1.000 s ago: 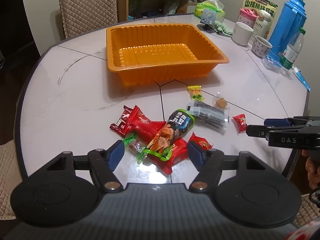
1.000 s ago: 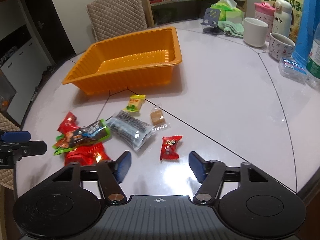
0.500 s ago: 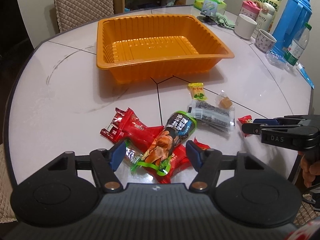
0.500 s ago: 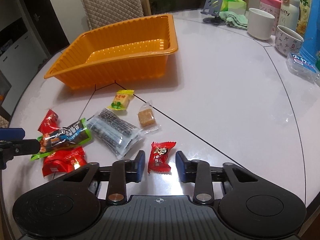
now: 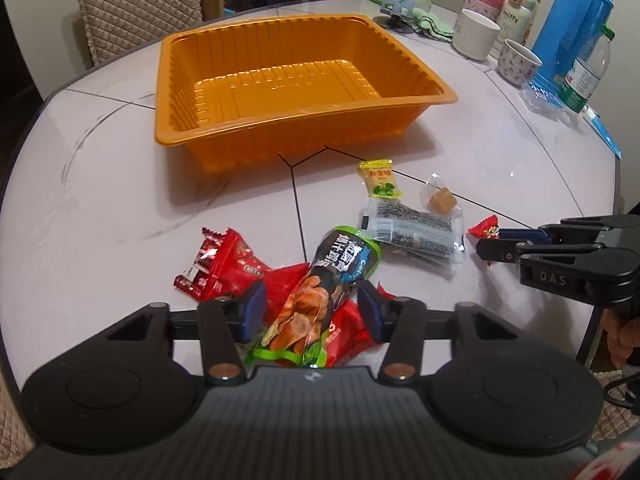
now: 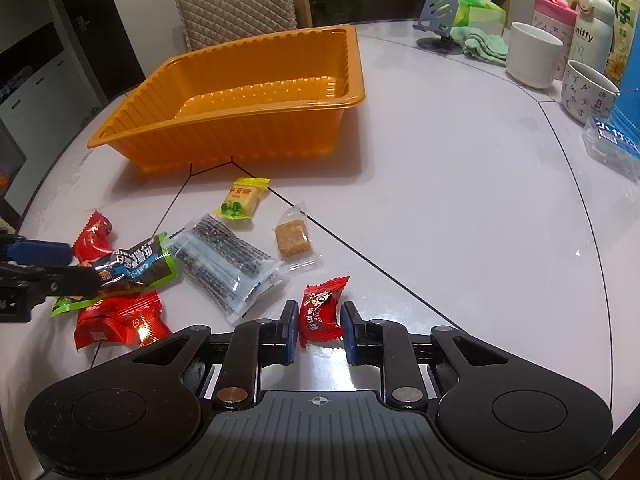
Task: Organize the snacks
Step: 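Grasp the green-black tube snack with the left tool while the right tool grasps a small red candy, then carry the tube snack and red candy over the orange tray with both tools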
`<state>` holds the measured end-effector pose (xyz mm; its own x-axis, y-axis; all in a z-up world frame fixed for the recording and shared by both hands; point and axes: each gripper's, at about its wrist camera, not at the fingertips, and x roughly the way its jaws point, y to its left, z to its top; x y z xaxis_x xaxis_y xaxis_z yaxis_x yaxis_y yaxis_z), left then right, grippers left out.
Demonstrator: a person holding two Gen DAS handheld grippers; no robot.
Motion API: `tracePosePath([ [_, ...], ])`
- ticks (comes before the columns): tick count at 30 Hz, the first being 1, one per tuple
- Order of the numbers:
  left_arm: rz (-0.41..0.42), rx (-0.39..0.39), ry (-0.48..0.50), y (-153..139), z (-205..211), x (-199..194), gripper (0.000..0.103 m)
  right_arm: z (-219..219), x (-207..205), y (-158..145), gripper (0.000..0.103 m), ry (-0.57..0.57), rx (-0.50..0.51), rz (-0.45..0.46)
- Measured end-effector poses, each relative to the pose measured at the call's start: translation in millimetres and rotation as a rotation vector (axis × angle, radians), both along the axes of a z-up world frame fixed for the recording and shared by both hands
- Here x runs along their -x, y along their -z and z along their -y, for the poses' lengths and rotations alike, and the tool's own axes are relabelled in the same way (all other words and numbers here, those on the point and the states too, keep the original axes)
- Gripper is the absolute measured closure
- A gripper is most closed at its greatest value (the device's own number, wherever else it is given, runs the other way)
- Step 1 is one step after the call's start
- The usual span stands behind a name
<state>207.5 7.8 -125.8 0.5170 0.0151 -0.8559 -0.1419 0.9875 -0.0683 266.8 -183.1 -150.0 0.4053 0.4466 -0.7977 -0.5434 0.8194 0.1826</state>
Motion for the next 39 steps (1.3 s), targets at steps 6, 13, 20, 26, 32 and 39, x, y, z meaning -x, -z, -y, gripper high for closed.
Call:
tracePosePath([
  [6,-0.015,-0.03,0.05,5,2,-12,0.069,7,-3,-5,0.081,0.022,-0.018,-0.011],
  [13,-0.048,-0.04,0.135,11,9,-22,0.069,15,-6,-8,0.081,0.052,-0.025,-0.031],
  [20,-0.064,-0.067,0.161,20,12,-25,0.071,18,-3,-7,0.081,0.064,-0.023,-0.035],
  [26,-0.039,-0.065,0.157,16,9,-21,0.075,18,-1,-10,0.081,0.068,-0.031,-0.031],
  [32,0.01,-0.035,0.122,2,4,-12,0.078,18,2,-20,0.081,0.058,-0.048,-0.016],
  [39,0.058,-0.001,0.096,-17,1,-1,0.078,12,5,-33,0.081,0.04,-0.071,0.001],
])
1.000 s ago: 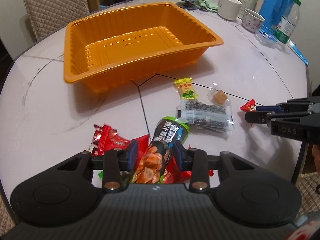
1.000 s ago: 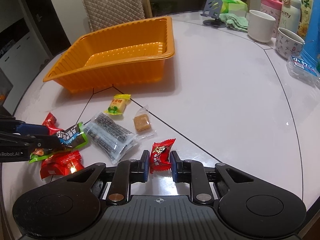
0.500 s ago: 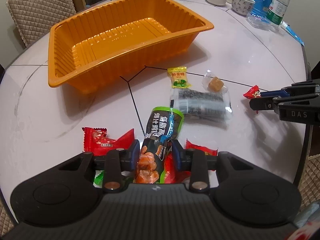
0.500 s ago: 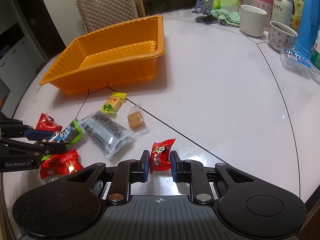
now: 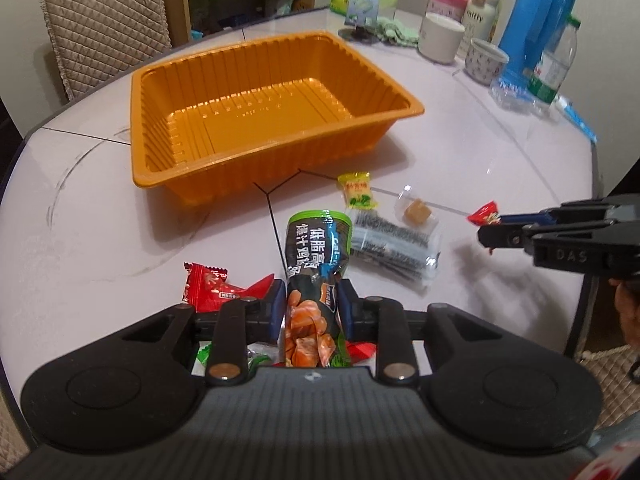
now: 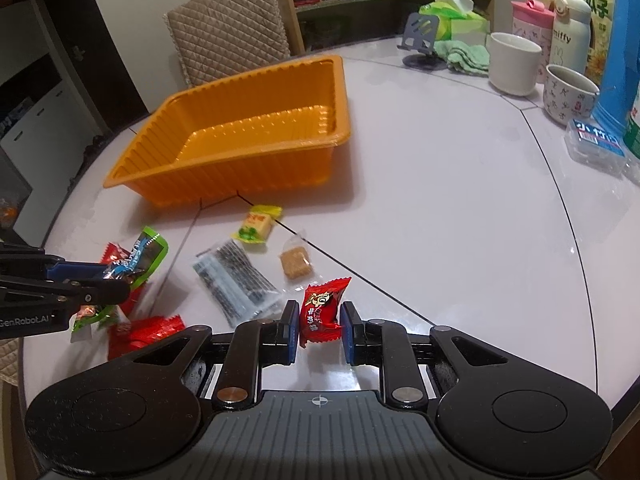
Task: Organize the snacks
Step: 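Carry the tube snack and red candy over the orange tray with both tools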
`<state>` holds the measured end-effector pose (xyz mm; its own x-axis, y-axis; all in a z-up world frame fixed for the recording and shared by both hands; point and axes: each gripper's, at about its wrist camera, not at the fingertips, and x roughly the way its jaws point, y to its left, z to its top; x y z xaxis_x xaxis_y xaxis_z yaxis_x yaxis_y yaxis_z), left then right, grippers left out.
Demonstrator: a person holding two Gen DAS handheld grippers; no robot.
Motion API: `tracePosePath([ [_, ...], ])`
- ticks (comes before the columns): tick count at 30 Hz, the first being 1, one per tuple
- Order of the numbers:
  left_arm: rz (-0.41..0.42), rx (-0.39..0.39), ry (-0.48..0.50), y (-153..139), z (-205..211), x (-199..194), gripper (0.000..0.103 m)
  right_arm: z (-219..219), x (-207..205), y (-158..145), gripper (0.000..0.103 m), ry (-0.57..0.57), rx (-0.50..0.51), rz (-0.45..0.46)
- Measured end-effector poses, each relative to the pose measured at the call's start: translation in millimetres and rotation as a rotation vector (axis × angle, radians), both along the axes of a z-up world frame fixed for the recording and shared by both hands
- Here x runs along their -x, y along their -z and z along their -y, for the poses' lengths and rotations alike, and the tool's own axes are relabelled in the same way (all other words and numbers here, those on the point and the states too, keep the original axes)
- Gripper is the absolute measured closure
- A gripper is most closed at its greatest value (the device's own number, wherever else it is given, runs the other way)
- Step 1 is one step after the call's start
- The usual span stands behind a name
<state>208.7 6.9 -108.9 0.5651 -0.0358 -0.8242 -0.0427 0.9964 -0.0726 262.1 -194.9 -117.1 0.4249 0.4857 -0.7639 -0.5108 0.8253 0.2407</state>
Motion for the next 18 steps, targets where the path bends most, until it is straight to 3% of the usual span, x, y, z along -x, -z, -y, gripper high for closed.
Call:
tracePosePath([
  [9,0.066,0.019,-0.035,-25,-5,7,0.078,-8,1,-18,0.081,-0.031,-0.035,0.029],
  [18,0.113,0.089,-0.103,-44,-22,-2,0.078,-20,-9,-36,0.081,-0.076,-0.074,0.061],
])
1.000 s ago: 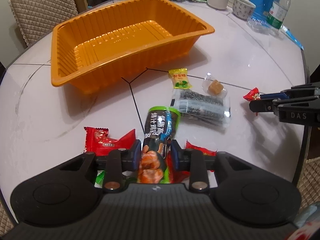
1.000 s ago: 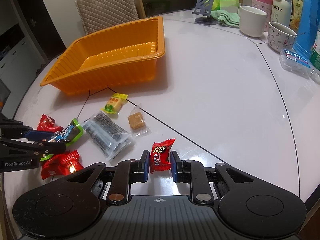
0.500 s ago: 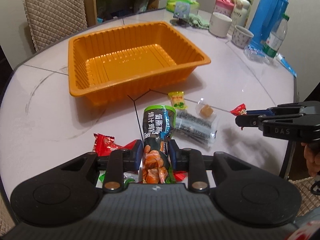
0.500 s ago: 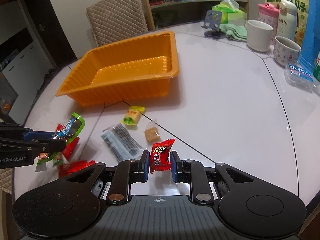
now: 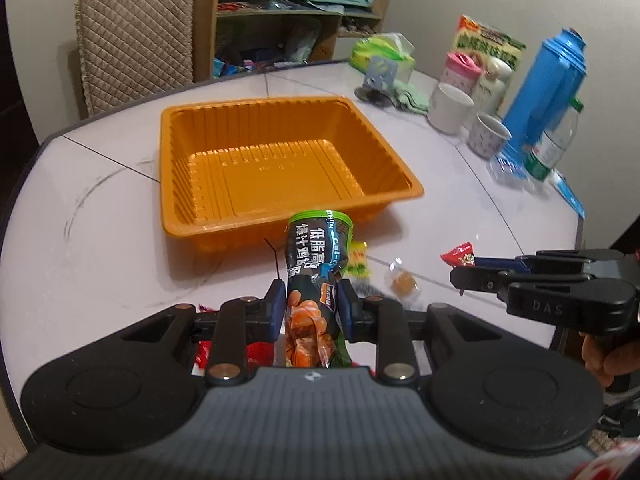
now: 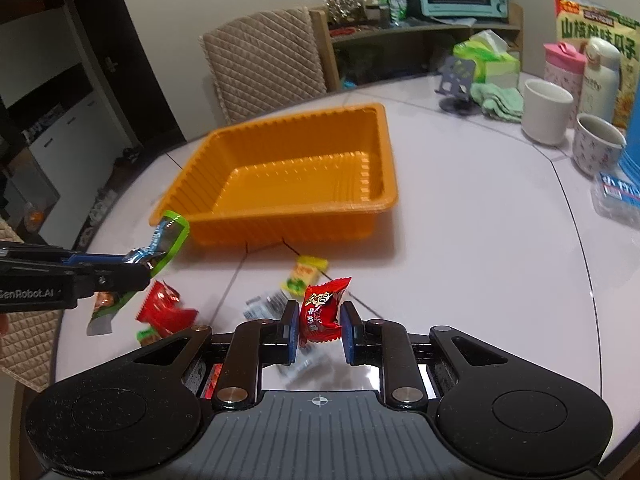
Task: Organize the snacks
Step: 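Carry the tube snack and red candy over the orange tray with both tools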
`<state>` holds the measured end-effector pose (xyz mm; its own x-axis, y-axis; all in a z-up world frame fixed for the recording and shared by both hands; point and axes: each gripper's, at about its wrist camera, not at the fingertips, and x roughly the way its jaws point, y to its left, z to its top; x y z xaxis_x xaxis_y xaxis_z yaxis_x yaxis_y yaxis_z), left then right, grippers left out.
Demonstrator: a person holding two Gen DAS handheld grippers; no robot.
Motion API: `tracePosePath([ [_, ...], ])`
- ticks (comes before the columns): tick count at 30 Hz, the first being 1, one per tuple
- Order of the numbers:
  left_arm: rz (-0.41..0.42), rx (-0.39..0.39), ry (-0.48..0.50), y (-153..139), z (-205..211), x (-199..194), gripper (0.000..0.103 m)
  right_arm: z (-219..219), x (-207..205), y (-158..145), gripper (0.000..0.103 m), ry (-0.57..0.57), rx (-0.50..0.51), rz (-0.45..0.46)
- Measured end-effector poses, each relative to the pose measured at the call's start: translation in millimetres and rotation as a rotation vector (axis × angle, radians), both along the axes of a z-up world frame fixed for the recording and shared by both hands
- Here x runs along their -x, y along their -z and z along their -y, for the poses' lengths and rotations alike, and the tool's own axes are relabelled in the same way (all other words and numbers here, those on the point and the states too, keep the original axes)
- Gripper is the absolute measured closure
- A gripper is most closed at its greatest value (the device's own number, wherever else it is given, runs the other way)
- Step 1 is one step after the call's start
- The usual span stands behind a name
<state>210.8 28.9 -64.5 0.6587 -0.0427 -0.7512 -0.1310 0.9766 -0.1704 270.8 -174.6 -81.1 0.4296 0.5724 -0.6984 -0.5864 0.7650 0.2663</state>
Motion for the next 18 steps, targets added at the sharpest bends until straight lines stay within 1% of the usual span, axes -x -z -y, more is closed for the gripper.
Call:
tracePosePath([
  [5,0.016,-0.013,-0.032,-7,-8,-14,0.078,-13,-18,-7,0.081,-0.023,-0.022,0.023],
  [11,0.026,-0.023,-0.073,-9,-18,-48,0.078,-37,-48,-15,0.081,-0.049,-0.06,0.048],
  [14,0.026,-0.034,-0.088,-8,-22,-68,0.078,-52,-66,-14,0.081,-0.069,-0.073,0.052],
  [18,0.014,-0.041,-0.122,-3,-30,-95,0.078,-70,-90,-7,0.081,-0.083,-0.078,0.043],
])
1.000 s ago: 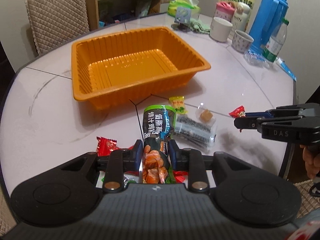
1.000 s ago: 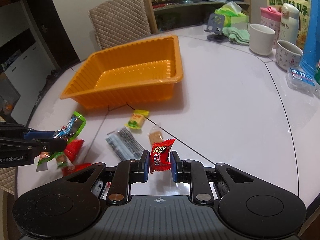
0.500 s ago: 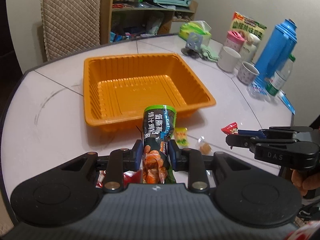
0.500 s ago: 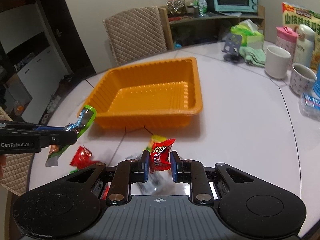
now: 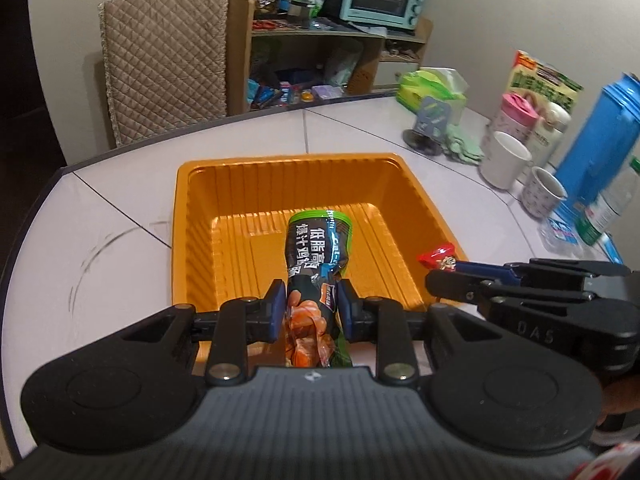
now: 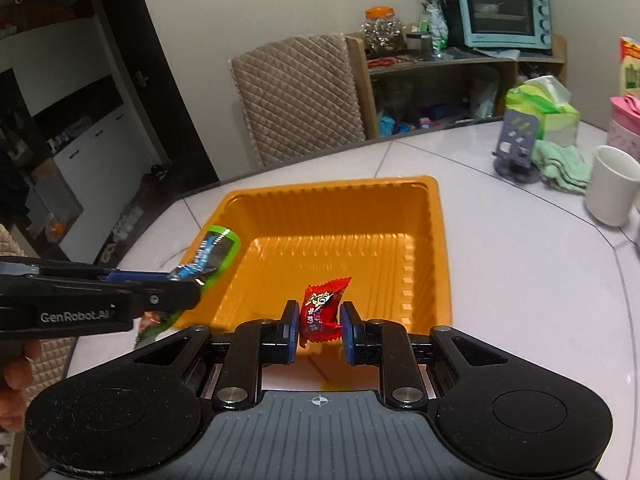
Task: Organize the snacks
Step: 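Carry the tube snack and red candy over the orange tray with both tools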
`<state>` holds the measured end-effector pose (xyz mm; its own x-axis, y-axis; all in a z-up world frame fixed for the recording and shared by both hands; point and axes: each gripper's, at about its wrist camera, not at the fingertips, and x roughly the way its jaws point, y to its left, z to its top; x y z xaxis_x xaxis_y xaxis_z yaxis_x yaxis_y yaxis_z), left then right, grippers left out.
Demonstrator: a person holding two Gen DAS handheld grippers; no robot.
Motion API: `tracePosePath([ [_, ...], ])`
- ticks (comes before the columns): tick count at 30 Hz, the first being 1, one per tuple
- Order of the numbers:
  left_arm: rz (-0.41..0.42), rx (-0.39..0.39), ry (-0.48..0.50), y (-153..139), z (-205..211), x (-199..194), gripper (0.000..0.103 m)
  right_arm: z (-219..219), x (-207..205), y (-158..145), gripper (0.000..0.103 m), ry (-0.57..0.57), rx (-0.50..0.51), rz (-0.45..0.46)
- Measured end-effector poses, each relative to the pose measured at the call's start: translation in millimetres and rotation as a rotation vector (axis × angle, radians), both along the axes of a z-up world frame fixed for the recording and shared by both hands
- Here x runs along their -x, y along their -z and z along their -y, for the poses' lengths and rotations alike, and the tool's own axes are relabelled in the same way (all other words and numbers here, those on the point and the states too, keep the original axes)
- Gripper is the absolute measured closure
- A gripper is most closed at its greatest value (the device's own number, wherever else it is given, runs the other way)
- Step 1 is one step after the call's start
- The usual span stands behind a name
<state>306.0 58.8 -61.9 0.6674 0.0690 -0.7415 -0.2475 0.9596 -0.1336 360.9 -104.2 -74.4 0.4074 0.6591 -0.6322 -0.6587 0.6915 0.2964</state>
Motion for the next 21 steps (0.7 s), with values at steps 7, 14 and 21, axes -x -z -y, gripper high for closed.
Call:
tracePosePath([
  [7,-0.031,0.007,-0.05,14,-14,-39,0.078,-23,-37,20,0.081,-0.012,0.014,-0.034],
  [14,-0.06,0.023,-0.068,28,-19,-67,0.078,-32,-56,37,0.081,-0.01,0.036,-0.064],
  [21,-0.09,0.037,-0.072,40,-20,-81,0.077,-31,-62,41,0.081,-0.001,0.038,-0.078],
])
